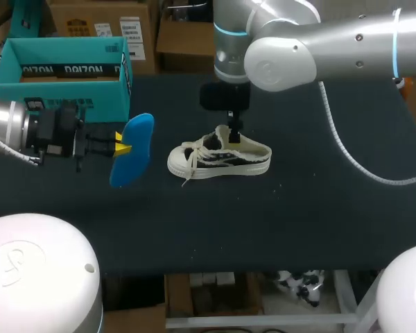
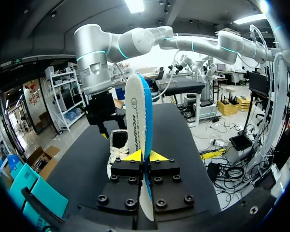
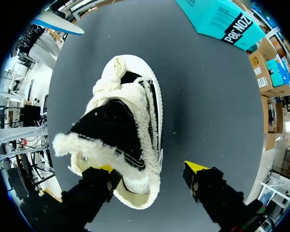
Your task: Open the shoe tongue, take the insole out of the shoe, put the insole back into the shoe, and pack the shoe into the shoebox
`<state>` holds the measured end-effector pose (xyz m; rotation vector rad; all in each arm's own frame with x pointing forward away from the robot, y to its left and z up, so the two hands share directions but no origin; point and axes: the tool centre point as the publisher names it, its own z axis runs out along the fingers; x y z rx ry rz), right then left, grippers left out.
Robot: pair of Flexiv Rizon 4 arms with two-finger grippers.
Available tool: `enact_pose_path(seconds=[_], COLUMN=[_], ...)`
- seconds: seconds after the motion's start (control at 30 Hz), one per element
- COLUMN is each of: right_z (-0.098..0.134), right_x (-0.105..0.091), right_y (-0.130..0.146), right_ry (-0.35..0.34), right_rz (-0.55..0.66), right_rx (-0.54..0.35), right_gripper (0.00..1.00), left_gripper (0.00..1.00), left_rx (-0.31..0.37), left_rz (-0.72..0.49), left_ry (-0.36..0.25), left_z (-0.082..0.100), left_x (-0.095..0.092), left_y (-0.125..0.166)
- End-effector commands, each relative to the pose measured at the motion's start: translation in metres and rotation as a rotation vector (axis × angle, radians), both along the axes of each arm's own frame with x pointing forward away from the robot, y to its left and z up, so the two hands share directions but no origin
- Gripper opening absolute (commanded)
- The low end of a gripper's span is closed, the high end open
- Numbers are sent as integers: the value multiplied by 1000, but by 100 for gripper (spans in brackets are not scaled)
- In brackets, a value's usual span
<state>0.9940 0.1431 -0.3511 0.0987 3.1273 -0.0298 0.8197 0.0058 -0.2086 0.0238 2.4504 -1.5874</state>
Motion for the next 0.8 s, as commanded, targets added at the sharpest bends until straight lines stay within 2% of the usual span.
enact_pose_path(seconds=[0.03, 0.07, 0.5, 0.8], right_z=[-5, -5, -4, 2], right_x=[1, 0, -7, -14], right_y=[6, 6, 12, 15], right_ry=[3, 0, -14, -20], right_rz=[-6, -7, -27, -111], right_rx=[-23, -26, -55, -55], right_gripper=[30, 0, 0, 0], left_gripper=[0, 0, 0, 0], left_rx=[-5, -5, -4, -5], left_rz=[1, 1, -12, -62], left_ry=[0, 0, 20, 22], left_z=[-4, -4, -10, -8], left_x=[0, 0, 8, 24], left_y=[1, 1, 4, 1])
